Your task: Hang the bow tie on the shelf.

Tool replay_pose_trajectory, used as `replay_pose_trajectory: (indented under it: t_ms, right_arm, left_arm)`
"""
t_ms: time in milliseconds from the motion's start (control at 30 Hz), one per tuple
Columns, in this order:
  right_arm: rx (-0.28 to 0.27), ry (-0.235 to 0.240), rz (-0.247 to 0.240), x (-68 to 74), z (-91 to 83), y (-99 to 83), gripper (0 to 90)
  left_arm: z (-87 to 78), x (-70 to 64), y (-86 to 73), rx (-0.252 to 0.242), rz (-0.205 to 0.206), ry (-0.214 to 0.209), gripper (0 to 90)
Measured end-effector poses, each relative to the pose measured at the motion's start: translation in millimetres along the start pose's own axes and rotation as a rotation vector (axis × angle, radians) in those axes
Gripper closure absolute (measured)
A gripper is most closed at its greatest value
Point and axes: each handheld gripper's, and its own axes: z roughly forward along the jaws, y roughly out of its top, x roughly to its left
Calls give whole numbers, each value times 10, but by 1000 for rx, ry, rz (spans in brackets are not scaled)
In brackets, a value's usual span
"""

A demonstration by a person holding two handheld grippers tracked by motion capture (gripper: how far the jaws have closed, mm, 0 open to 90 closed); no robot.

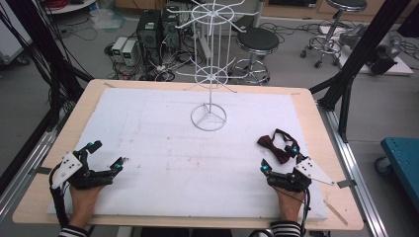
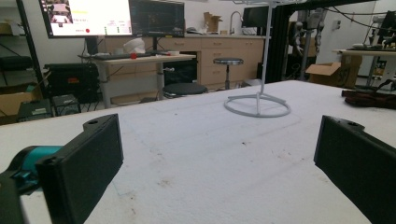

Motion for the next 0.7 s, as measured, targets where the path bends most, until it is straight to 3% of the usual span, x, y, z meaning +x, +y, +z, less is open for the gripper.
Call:
replay_pose_trajectory:
  t_ms: [267, 467, 700]
  right_arm:
    - [-1, -3, -4, 2, 1, 1, 6]
    - [-19, -8, 32, -17, -20, -2, 6]
    - [-19, -12, 31, -19, -18, 0, 6]
  left_arm:
    - [-1, -4, 0, -1, 3, 1, 17]
    - [-1, -1, 1, 0, 2, 0, 17]
    - [-1, -1, 0, -1, 2, 1, 17]
